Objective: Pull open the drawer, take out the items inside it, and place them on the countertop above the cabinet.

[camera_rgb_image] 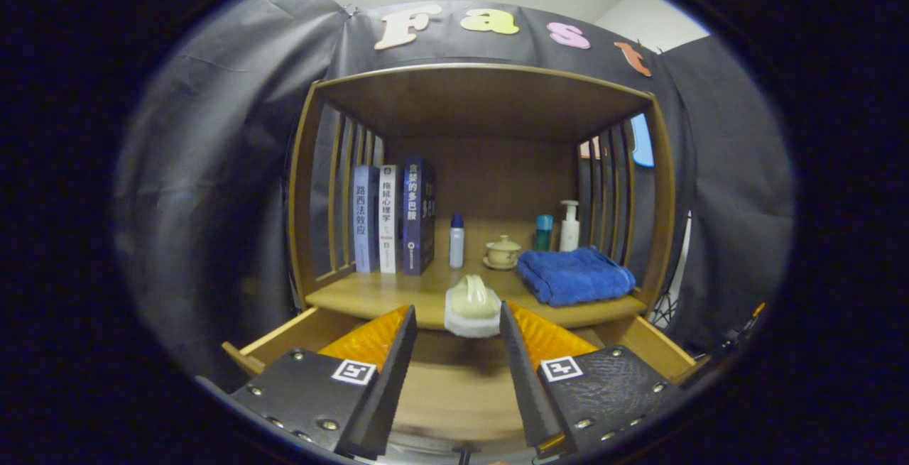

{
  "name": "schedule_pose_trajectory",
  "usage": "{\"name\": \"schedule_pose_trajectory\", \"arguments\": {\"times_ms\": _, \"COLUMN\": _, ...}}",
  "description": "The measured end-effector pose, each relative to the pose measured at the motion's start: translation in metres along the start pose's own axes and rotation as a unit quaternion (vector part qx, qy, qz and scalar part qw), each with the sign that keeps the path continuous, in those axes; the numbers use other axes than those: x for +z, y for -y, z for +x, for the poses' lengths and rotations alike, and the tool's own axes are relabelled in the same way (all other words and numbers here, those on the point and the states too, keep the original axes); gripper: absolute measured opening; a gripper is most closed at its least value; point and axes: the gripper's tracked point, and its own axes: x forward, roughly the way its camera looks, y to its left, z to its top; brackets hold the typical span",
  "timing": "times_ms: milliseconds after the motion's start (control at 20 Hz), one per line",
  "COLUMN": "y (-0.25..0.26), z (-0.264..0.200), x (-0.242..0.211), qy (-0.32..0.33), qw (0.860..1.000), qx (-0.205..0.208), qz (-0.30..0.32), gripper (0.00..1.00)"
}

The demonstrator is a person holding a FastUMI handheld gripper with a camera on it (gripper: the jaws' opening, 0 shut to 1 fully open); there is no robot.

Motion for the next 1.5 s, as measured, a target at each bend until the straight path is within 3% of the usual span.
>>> {"name": "schedule_pose_trajectory", "arguments": {"times_ms": 300, "y": 0.003, "z": -0.066, "x": -0.045, "qy": -0.040, "qw": 0.999, "qx": -0.004, "qz": -0.006, "gripper": 0.71}}
{"name": "schedule_pose_trajectory", "arguments": {"times_ms": 700, "y": 0.001, "z": -0.063, "x": -0.105, "qy": -0.138, "qw": 0.990, "qx": -0.003, "qz": -0.011, "gripper": 0.72}}
{"name": "schedule_pose_trajectory", "arguments": {"times_ms": 900, "y": 0.003, "z": -0.058, "x": -0.090, "qy": -0.101, "qw": 0.994, "qx": -0.018, "qz": 0.021, "gripper": 0.72}}
{"name": "schedule_pose_trajectory", "arguments": {"times_ms": 1050, "y": 0.007, "z": -0.057, "x": -0.092, "qy": -0.099, "qw": 0.994, "qx": -0.036, "qz": 0.007, "gripper": 0.72}}
{"name": "schedule_pose_trajectory", "arguments": {"times_ms": 1500, "y": 0.004, "z": -0.030, "x": -0.083, "qy": -0.090, "qw": 0.995, "qx": -0.029, "qz": 0.017, "gripper": 0.76}}
